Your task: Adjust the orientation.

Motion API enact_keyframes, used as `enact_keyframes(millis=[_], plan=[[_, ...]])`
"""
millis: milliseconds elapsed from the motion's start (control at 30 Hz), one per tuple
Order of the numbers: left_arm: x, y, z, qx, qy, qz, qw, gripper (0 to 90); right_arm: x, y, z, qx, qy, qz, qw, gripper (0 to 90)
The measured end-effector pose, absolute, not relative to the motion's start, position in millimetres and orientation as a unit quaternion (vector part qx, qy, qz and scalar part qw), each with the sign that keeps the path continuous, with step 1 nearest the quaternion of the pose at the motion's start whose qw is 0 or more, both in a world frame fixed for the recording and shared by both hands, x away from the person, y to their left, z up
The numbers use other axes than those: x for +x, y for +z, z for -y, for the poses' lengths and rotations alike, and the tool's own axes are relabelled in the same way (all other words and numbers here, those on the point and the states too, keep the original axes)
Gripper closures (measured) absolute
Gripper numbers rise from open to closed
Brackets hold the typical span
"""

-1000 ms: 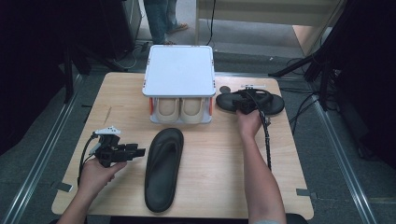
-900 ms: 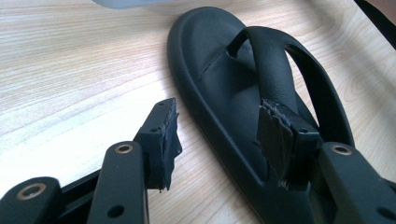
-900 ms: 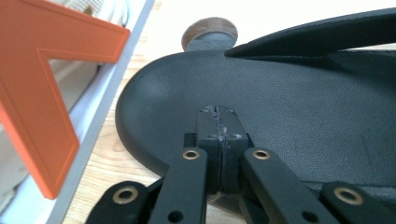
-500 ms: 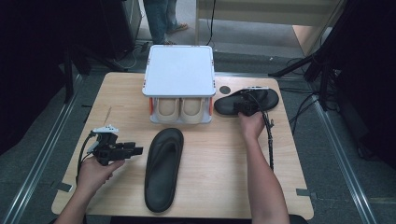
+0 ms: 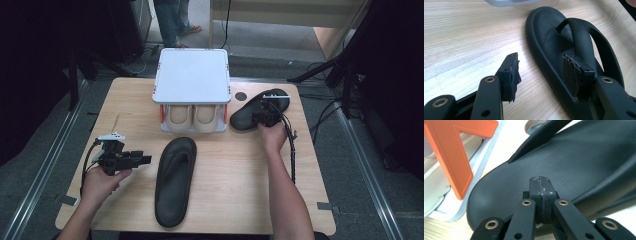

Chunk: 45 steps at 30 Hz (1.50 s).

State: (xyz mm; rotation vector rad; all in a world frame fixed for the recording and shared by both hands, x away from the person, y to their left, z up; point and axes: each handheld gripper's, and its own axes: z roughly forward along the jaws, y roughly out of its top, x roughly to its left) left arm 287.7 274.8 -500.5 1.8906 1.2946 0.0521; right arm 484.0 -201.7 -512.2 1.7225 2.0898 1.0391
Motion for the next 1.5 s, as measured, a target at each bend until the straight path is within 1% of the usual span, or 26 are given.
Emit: enact_keyframes(millis=[267,1233,1500], plan=[[289.1,-501.0,-275.6,0.753,0.019,-0.519,0.404,46.2,477.2,-513.6,210.4,0.584,0.362,-0.717,0.117,90.0],[287.2,-502.8,-280.7,0.749,0.028,-0.527,0.401,45.6,470.3,-513.2,231.2,0.576,0.352,-0.731,0.099,90.0],[284.8,-503.6,-280.6,0.749,0.029,-0.528,0.399,45.6,465.2,-516.2,242.7,0.574,0.368,-0.725,0.095,90.0]])
